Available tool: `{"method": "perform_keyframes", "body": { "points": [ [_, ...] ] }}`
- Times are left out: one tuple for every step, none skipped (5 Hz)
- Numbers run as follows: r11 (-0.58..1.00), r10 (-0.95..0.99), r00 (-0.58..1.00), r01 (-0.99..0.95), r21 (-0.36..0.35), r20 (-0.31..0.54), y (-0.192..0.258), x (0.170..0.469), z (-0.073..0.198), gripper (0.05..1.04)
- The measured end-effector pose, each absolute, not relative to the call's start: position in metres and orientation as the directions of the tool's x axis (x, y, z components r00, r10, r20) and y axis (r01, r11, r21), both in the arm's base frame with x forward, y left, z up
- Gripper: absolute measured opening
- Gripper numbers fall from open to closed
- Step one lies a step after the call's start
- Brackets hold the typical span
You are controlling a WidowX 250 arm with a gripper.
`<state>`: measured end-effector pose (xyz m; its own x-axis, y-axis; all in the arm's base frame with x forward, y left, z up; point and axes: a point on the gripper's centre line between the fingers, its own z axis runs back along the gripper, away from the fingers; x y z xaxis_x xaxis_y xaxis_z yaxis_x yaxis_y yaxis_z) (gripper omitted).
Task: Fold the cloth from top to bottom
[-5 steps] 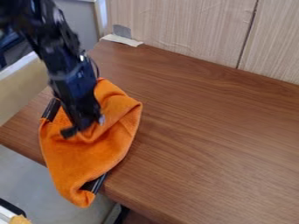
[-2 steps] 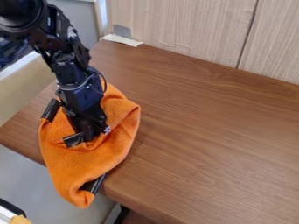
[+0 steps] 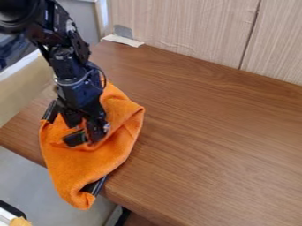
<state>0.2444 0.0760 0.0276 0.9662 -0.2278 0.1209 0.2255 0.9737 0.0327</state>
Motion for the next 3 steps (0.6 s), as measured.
{"method": "perform_keyframes", "body": {
  "points": [
    [0.972,-0.234,0.963,0.231,0.041,0.136,0.077,0.246,0.04,1.007],
    [0.97,-0.243,0.958,0.239,0.043,0.155,0.075,0.246,0.062,1.001],
    [0.973,-0.229,0.952,0.228,0.027,0.204,0.08,0.243,0.096,1.001]
  ]
}}
